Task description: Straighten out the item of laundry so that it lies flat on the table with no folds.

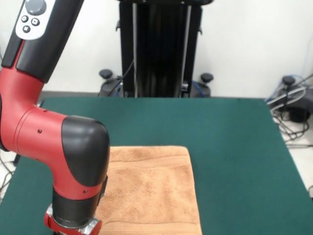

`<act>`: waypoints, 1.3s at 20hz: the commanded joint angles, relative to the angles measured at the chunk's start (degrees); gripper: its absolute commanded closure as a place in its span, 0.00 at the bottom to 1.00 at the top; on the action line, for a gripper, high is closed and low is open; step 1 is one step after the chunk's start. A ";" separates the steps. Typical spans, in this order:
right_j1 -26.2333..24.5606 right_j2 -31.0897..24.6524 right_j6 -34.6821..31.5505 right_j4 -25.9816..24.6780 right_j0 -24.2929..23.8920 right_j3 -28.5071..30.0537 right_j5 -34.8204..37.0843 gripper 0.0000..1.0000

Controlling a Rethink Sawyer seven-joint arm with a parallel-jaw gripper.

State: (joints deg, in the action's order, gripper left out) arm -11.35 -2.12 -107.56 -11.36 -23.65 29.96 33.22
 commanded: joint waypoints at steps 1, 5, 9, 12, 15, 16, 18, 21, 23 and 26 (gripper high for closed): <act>-4.20 -6.21 16.05 1.78 -1.72 -10.86 40.88 0.00; 0.63 -5.48 15.01 3.00 -1.38 -5.26 39.84 0.00; 11.44 -4.40 13.07 4.32 -0.85 7.35 36.88 0.00; 14.61 -4.84 12.45 4.32 -1.00 10.97 36.37 0.00; 16.50 -5.20 11.48 3.73 -0.98 12.46 35.25 0.00; 17.41 -5.27 10.86 3.79 -1.05 13.61 34.72 0.00; 19.31 -5.42 9.69 3.97 -1.16 16.37 33.80 0.00; 20.98 -5.61 7.93 4.24 -0.97 18.76 33.21 0.00; 21.56 -5.73 7.11 4.42 -0.86 19.48 33.21 0.00; 23.43 -5.44 6.40 4.47 -0.65 21.20 32.80 0.00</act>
State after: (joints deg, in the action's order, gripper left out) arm 8.48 -3.35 -107.52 -7.75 -25.17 37.50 67.48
